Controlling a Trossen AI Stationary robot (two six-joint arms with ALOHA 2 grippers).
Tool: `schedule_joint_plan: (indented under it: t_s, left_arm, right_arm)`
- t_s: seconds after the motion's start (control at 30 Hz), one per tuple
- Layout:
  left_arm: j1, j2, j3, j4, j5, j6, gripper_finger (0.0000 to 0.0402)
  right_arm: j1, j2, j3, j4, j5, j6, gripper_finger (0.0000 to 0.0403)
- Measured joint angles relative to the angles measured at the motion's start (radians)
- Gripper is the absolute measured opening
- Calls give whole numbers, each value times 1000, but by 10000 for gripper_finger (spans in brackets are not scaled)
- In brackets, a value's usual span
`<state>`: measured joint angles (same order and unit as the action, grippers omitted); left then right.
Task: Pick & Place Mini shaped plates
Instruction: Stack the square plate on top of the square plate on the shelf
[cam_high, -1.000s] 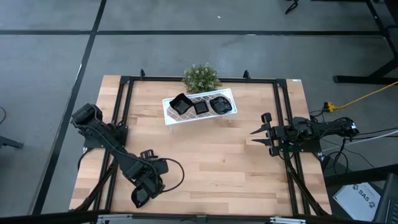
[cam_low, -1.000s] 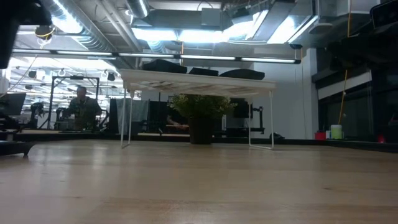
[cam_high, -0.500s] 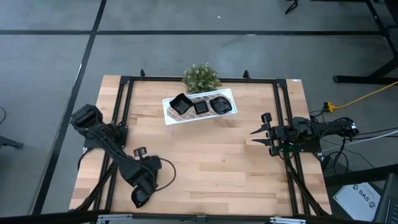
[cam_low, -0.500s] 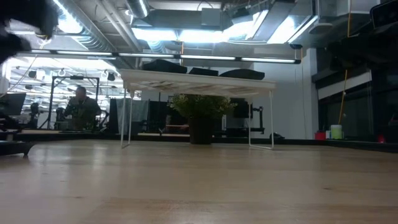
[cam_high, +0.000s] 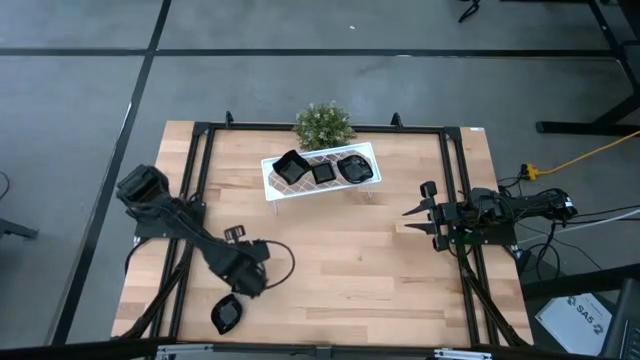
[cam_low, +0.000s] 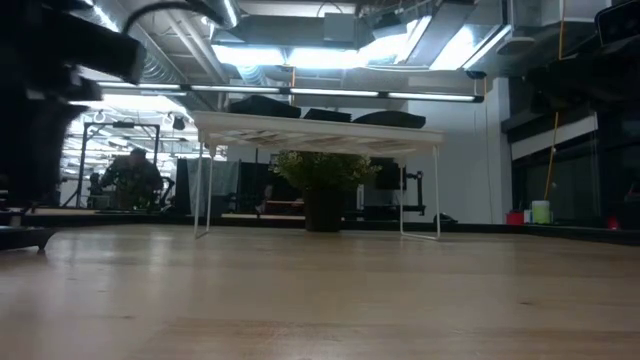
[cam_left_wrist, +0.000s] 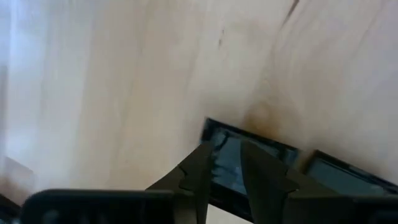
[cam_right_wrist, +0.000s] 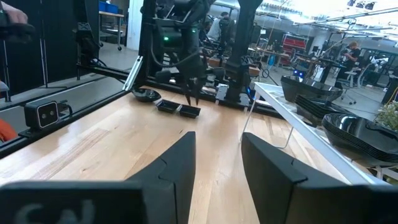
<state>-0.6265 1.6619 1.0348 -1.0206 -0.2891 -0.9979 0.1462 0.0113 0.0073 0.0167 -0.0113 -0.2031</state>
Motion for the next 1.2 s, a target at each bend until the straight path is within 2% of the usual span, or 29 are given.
schedule_joint_plan:
  t_s: [0.17,0.27,0.47,0.7,1.0,1.2]
  left_arm:
    - [70,-6,-3,1,8,198,73]
    - [96,-62,-49,59,19,259,64]
    - [113,-287,-247,256,61,246,47]
    - [112,-479,-350,294,105,272,32]
    - [145,-483,-359,286,95,447,37]
    - [189,-440,-359,273,209,530,38]
  right_arm:
    - [0,0,0,0,0,0,129]
    - [0,0,0,0,0,0,129]
    - [0,0,0,0,0,0,129]
    - [0,0,0,0,0,0,129]
    - [0,0,0,0,0,0,129]
    - [0,0,0,0,0,0,129]
